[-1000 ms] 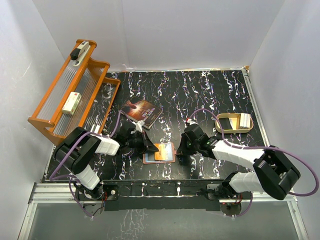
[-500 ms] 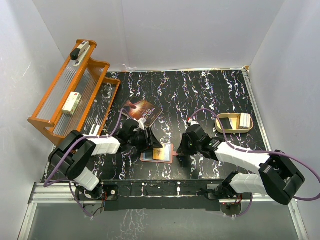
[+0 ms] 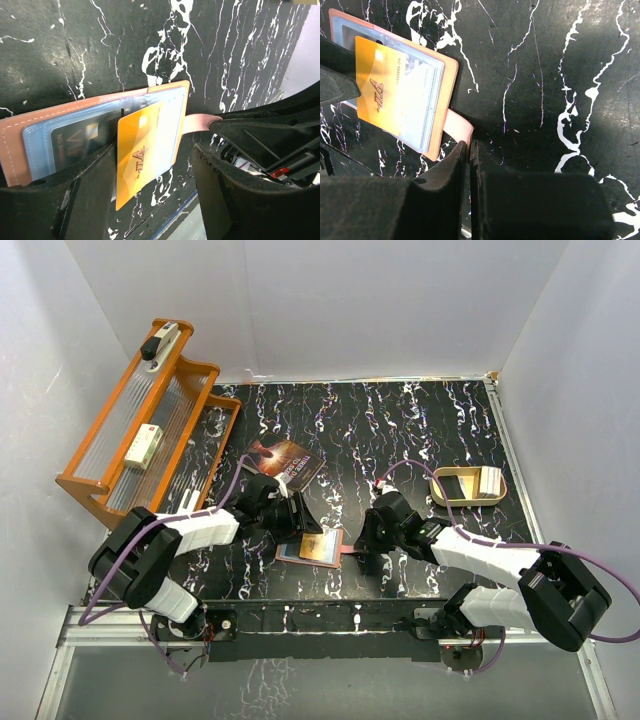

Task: Put the credit cards into the card holder
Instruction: Insert the credit card into the card holder.

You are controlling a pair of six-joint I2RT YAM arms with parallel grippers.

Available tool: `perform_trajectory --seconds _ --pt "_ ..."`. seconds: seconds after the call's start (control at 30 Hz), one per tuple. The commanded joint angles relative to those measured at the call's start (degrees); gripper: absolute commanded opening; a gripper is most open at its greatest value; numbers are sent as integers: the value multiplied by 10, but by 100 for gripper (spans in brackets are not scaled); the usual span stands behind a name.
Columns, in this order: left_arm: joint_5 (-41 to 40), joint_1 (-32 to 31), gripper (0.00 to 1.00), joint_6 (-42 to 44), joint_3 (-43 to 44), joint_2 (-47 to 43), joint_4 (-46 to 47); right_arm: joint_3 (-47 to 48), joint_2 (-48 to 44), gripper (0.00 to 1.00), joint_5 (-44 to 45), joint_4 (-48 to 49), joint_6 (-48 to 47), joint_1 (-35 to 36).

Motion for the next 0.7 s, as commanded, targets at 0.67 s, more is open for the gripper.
perform_trajectory --seconds 0.67 --pt "-32 1 62 37 21 -21 -106 5 -9 0 5 35 0 4"
